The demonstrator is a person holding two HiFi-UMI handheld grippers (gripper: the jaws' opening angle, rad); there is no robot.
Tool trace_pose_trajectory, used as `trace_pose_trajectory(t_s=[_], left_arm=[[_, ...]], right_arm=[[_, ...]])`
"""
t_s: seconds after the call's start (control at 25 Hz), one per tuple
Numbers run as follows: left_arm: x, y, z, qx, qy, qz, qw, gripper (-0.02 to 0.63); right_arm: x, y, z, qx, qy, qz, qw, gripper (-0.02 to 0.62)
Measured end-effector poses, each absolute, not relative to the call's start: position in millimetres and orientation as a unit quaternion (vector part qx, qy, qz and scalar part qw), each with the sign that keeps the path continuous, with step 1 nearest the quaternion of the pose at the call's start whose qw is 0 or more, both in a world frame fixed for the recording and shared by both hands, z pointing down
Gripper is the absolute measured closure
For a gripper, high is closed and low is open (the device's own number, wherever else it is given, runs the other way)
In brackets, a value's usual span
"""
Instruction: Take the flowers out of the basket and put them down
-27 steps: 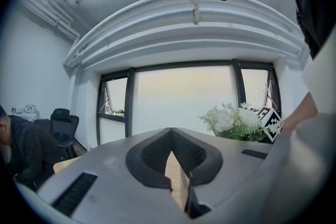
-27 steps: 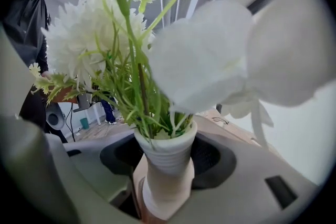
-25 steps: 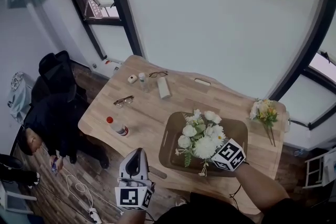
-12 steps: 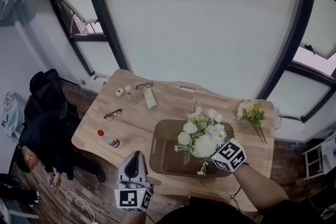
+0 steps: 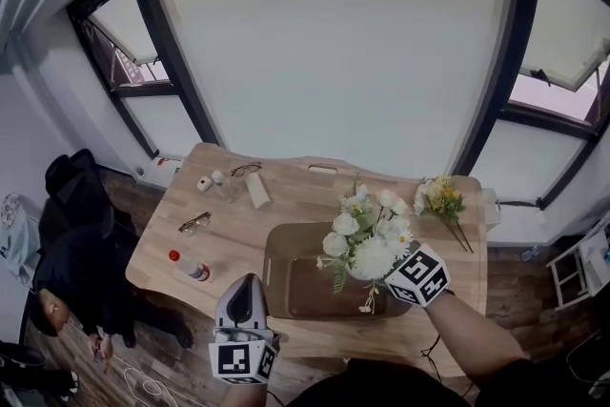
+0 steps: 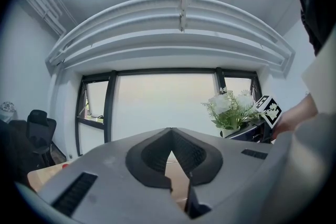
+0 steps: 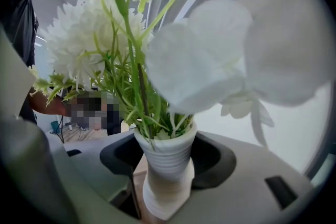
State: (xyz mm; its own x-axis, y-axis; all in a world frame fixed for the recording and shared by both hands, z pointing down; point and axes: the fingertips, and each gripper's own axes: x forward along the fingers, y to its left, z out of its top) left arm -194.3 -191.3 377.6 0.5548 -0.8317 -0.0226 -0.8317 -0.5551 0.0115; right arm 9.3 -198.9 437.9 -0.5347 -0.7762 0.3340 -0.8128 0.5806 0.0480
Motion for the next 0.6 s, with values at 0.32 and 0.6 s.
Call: trace_pose_trajectory(t_s=[0.32, 0.6], left_arm=[[-166, -188, 373, -0.896, 0.444, 0.020, 0.003, 0.604], [-136, -180, 367, -0.915, 0.403, 0.020, 0.006, 0.604]], right_arm=[[40, -183, 417, 0.484, -0.859, 0.043, 0.161, 0.318], [66, -169, 384, 0.522, -0.840, 0.028, 0.147, 0.318]])
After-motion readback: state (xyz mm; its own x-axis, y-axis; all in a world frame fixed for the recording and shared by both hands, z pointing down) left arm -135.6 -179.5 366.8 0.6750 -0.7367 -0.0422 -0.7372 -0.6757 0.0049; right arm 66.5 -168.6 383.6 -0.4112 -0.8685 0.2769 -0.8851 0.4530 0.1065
